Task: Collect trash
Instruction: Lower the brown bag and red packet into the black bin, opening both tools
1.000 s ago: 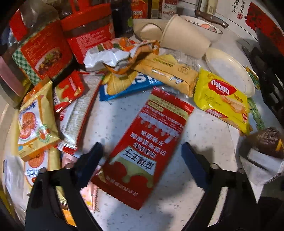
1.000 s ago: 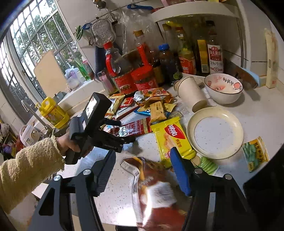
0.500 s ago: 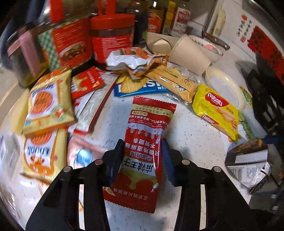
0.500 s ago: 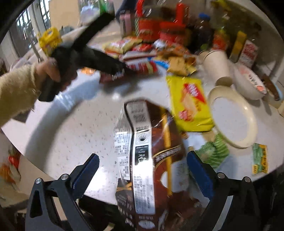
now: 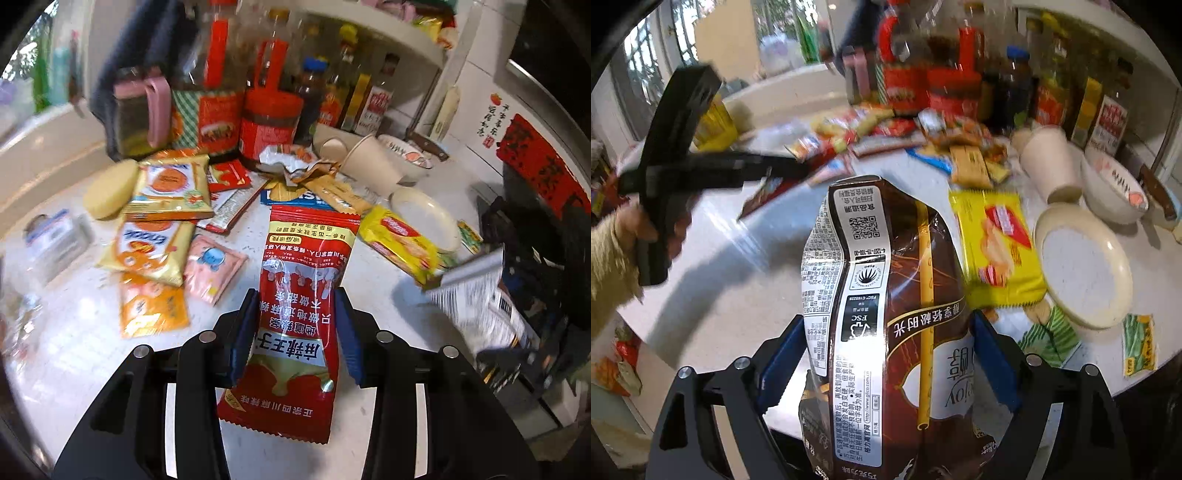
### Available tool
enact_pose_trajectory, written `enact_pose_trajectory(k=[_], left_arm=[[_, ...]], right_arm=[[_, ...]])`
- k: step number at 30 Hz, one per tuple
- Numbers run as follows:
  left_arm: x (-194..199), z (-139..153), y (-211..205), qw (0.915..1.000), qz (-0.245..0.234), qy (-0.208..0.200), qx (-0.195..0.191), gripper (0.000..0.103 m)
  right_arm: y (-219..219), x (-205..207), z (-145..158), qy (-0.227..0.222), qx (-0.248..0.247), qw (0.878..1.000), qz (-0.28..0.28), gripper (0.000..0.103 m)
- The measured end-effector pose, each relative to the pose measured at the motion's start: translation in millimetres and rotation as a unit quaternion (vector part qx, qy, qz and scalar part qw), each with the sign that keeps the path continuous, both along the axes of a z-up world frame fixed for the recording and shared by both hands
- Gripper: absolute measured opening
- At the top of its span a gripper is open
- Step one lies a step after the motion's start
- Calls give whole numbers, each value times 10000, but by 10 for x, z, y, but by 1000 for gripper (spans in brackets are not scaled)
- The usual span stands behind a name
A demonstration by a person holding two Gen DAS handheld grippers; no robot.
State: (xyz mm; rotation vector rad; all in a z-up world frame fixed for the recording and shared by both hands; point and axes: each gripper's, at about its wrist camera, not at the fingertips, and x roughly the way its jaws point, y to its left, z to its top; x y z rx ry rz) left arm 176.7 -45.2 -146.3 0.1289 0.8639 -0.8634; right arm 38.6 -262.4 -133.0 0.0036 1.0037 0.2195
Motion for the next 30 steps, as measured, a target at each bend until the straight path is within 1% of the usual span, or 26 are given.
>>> enact_pose_trajectory(k=[2, 4, 6, 8, 9, 10, 11, 12, 14, 15, 16, 17, 18, 20, 22, 23, 24, 25, 26, 27, 28, 29, 30], left_arm=[[-260, 119, 139, 9999, 12, -94, -63, 40], [-646, 219, 331, 9998, -61, -134, -116, 40], [-1092, 267, 489, 9998, -153, -78, -93, 40], [-1533, 228, 610, 9995, -284, 115, -60, 40], [-1813, 164, 675, 9988, -363, 332, -13, 40], [-2039, 87, 723, 9978, -398, 530, 32, 41], [-2195, 10, 759, 9967, -402, 698, 67, 41], [-2434, -141, 802, 9938, -394, 1035, 104, 40], [-2719, -433, 852, 9865, -318, 1605, 97, 40], [-2839, -594, 862, 9828, -256, 1826, 143, 40], [-2916, -715, 859, 9808, -222, 1926, 215, 40], [-3003, -932, 850, 9764, -160, 2136, 276, 40], [-3037, -1071, 844, 9735, -106, 2262, 304, 40], [-3075, -1456, 791, 9658, 28, 2539, 528, 41], [-3084, -1723, 740, 9623, 137, 2634, 665, 41], [-3080, -1867, 699, 9599, 163, 2681, 807, 42], [-3066, -1959, 672, 9581, 203, 2706, 918, 42], [-3049, -2049, 637, 9578, 255, 2663, 1049, 43], [-3035, -2116, 611, 9577, 299, 2629, 1133, 46], [-3004, -2179, 579, 9564, 365, 2613, 1253, 52], [-2975, -2197, 560, 9556, 406, 2616, 1297, 58], [-2953, -2183, 547, 9565, 457, 2557, 1329, 65], [-2940, -2134, 539, 9592, 496, 2433, 1351, 68]], right_arm=[[59, -135, 168, -121, 90, 9998, 115, 85], [128, -342, 284, -98, 231, 9993, 269, 85], [188, -537, 304, 21, 306, 9987, 412, 85], [272, -819, 251, 312, 372, 9972, 577, 85], [297, -901, 220, 403, 367, 9967, 602, 85], [324, -1047, 147, 590, 368, 9957, 617, 85], [336, -1147, 93, 724, 380, 9948, 605, 85], [342, -1263, 17, 899, 437, 9932, 596, 85], [367, -1456, -178, 1211, 426, 9901, 573, 85], [378, -1528, -265, 1329, 394, 9887, 573, 85], [396, -1613, -425, 1475, 336, 9869, 559, 85], [399, -1653, -518, 1539, 320, 9860, 560, 85], [419, -1696, -690, 1672, 262, 9839, 568, 85], [439, -1738, -943, 1810, 196, 9817, 563, 85], [454, -1739, -1212, 1929, 164, 9796, 534, 86], [460, -1717, -1294, 1991, 171, 9783, 551, 86], [475, -1693, -1419, 2043, 79, 9772, 577, 86], [492, -1662, -1492, 1994, -45, 9783, 566, 86], [493, -1638, -1540, 1978, -101, 9785, 576, 87], [489, -1605, -1597, 2005, -222, 9780, 530, 89], [482, -1579, -1620, 2021, -324, 9778, 454, 98], [469, -1557, -1628, 2023, -378, 9777, 416, 98], [463, -1545, -1612, 1992, -397, 9782, 439, 98]])
